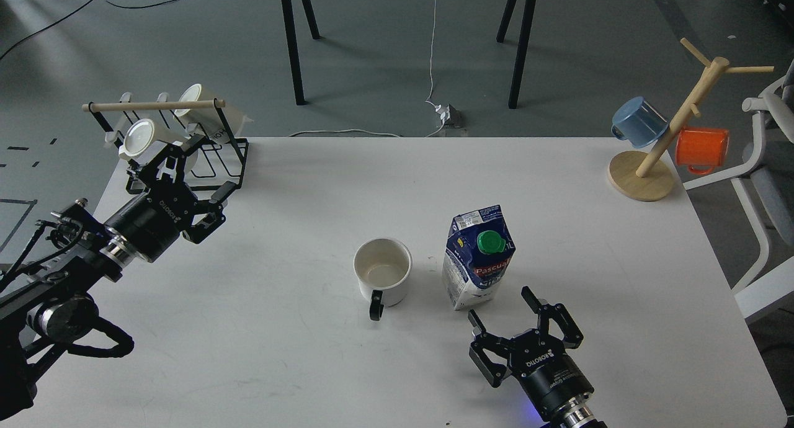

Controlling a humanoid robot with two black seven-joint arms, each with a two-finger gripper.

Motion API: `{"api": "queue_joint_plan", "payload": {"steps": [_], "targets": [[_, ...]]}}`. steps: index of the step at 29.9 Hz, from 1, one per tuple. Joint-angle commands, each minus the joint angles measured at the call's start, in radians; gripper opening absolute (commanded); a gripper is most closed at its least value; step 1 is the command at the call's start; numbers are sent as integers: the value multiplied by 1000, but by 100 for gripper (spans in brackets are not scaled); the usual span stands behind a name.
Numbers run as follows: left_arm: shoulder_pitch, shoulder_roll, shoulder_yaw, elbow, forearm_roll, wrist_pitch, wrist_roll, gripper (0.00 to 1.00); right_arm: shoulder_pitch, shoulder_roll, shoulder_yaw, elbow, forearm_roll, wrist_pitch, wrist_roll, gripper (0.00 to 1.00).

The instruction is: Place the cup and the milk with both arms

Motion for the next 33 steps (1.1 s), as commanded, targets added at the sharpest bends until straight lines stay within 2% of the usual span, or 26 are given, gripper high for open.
{"api": "queue_joint_plan", "payload": {"steps": [1,8,14,18,22,33], "targets": [[2,-2,-2,2,0,0,0,98,-66,-80,29,56,1,0,6,99],[6,0,-3,2,-1,0,0,99,-145,-221,281,104,1,0,9,99],[41,12,-15,0,-6,0,0,99,-98,-329,448,93,-4,0,11,99],[70,15,-31,0,-11,0,0,99,56,-433,442,48,4,0,11,99],[110,15,-67,0,-11,0,0,99,140,-487,439,-20,6,0,11,99],[97,41,-116,0,-11,0,0,99,176,-490,410,-97,6,0,11,99]]}}
